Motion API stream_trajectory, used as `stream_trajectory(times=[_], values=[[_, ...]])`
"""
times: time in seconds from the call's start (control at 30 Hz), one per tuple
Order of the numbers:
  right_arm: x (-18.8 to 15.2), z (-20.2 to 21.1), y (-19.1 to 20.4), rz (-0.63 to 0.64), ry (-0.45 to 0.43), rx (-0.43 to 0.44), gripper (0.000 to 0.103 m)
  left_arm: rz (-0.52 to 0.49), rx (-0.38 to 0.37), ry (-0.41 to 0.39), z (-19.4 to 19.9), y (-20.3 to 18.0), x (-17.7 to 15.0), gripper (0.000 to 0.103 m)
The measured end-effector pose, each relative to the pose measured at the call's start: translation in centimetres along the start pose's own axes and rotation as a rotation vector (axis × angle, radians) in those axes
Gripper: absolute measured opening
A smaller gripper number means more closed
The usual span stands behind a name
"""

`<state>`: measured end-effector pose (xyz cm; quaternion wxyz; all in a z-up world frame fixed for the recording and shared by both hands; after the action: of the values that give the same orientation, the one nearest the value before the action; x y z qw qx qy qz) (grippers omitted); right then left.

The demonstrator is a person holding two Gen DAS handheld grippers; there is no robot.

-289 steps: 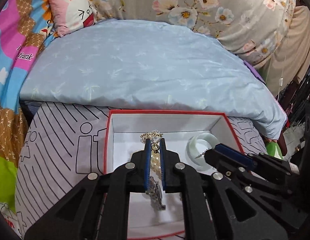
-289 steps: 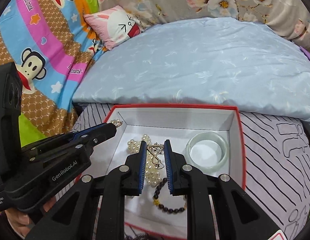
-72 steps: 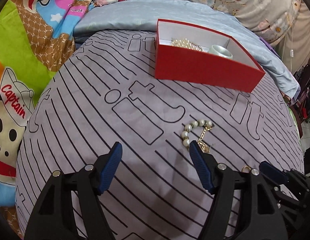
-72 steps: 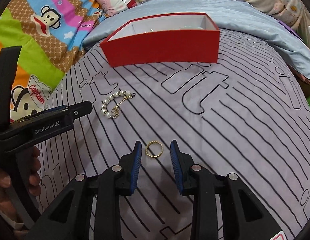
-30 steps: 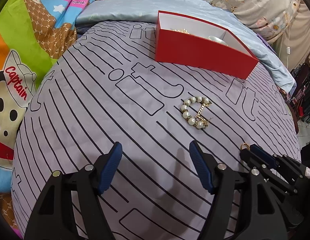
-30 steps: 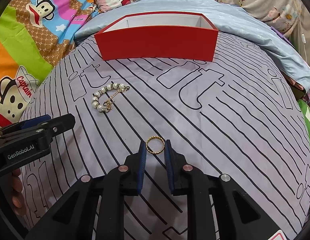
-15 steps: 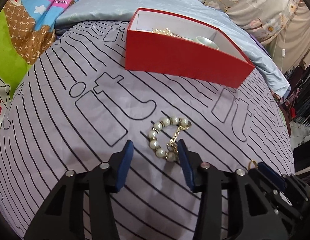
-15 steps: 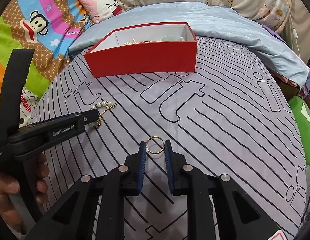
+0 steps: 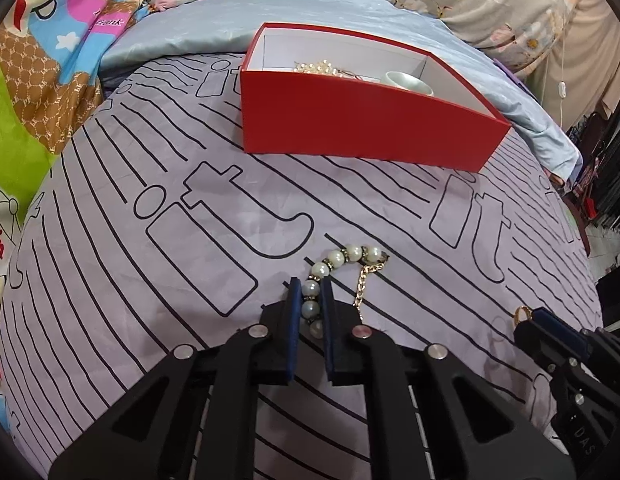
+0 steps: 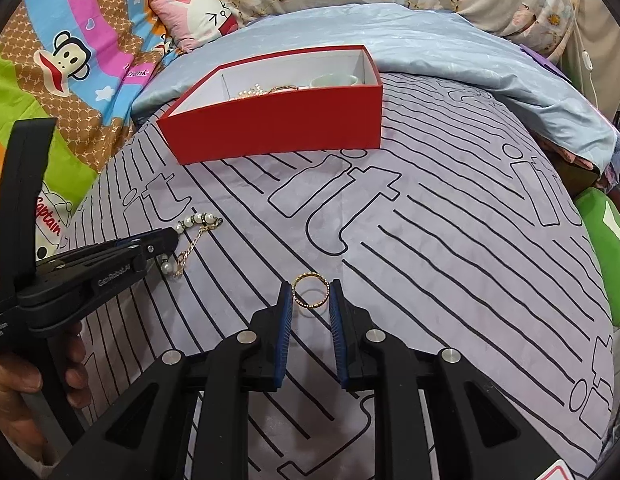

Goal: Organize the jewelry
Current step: 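Grasp the pearl chain bracelet with the left tool while the right tool grasps the gold ring, then carry the pearl bracelet and gold ring into the red box and release them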

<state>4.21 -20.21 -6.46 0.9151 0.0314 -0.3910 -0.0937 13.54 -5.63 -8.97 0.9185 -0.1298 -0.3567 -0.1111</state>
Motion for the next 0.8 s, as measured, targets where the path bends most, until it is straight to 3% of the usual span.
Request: stream_trajectory(times=[0.23,0.53,0.7,0.8], values=[[1.9,1.5,-0.2,0.002,-0.048,0.009,0.017,0.007,-0.053,-0.080,4.0,-0.6,2.3,0.008],[7.6,3.5,0.0,0.022,-0.158,0.056,0.017,-0.038,-0.105,-0.267,10.7,-1.9,10.0,0.009],[12.3,2.3,0.1,0.030,-0.194,0.110,0.017,-0.069,-0.088,-0.341,11.1,-2.4,15.2,0.009],[15.2,0.6,0.2,0.061,-0.216,0.097,0.017,-0.081,-0.052,-0.360,9.0,-2.7,18.0,0.009]])
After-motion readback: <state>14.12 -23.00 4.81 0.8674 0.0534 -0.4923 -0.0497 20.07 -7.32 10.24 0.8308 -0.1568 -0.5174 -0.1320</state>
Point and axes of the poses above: each gripper's, at about its wrist camera, not at the fingertips, and z roughly against the way its jaws point, y to its left, x to its top, the point moved 6 cm from there along -z, roughly the way its jaws point, and after that the axes turned 11 degrees about -y, right-handed, at the moved point
